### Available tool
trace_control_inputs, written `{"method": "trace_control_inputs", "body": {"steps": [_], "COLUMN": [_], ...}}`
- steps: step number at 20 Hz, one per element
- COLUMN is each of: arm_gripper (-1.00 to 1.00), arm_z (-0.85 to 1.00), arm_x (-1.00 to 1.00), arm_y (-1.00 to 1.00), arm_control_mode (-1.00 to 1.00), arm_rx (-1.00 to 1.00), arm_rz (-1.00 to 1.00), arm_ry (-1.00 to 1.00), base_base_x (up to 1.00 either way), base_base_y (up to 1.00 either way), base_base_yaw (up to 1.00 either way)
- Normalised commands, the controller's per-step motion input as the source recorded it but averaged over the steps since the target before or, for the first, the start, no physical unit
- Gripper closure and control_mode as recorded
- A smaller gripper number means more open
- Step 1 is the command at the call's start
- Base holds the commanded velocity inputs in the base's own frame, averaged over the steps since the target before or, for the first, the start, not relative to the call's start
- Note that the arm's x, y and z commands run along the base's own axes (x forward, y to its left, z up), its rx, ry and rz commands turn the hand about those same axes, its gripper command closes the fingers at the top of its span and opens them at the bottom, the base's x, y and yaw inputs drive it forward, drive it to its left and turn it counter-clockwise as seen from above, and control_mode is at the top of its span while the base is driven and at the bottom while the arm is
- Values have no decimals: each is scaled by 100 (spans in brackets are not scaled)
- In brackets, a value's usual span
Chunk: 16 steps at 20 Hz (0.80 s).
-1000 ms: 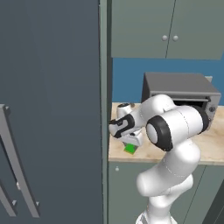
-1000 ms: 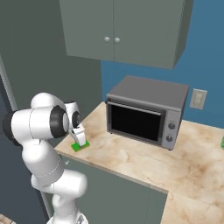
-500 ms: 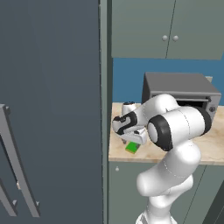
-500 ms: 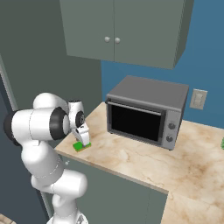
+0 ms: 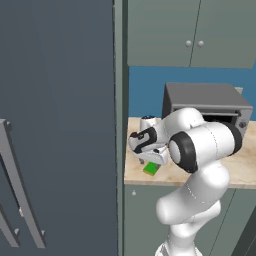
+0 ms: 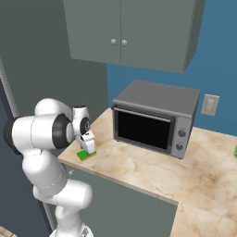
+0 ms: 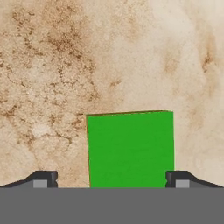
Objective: Place the sponge inside the microwave to prepare for sanitizing.
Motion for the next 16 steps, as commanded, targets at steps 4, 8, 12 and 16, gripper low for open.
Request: {"method": "trace_control_inputs", "body": {"steps": [4,8,12,16], "arm_gripper": [-100,-100,-100,-100], "arm_z": [0,0,0,-3], "arm_x": [-18,-27,-1,0], "arm_y": [-13,-7,0,1], "arm_control_mode": [-100,-100,-100,-100], "arm_rx": [0,0,0,0], "arm_rz": [0,0,0,0], "arm_ry": [0,0,1,0], "base_base_x": [0,0,0,0], "base_base_y": [0,0,0,0], "base_base_yaw": [0,0,0,0]}}
